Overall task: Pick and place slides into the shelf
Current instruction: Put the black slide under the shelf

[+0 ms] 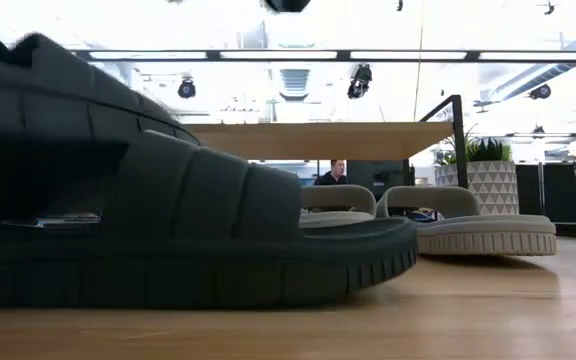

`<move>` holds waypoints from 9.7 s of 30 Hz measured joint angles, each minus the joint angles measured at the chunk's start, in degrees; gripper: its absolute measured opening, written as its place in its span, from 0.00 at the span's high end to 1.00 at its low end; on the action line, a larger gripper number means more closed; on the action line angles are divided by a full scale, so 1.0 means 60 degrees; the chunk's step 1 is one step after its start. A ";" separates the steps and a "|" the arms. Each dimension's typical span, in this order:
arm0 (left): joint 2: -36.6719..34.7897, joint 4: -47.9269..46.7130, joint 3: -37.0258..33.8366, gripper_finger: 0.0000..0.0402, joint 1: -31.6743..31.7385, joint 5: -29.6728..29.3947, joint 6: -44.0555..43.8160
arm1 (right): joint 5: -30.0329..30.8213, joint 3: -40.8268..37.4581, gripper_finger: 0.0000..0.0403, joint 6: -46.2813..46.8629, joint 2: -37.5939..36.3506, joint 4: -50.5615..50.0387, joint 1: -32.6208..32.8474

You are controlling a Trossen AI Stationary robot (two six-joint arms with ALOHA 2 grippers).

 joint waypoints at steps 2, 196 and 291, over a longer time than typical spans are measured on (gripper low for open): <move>-0.0069 -0.0040 -0.0022 1.00 0.0000 0.0055 0.0040 | -0.0030 0.0429 0.65 0.0499 -0.0017 -0.0275 0.0409; -0.1041 -0.3595 0.0152 1.00 0.1093 -0.0279 -0.0697 | -0.1753 0.0309 0.98 0.7884 0.1738 -0.0142 0.1112; 0.1524 -0.2272 0.0131 0.76 0.5320 0.2344 0.1247 | -0.0072 0.0495 0.59 1.0617 0.1548 -0.3717 0.2643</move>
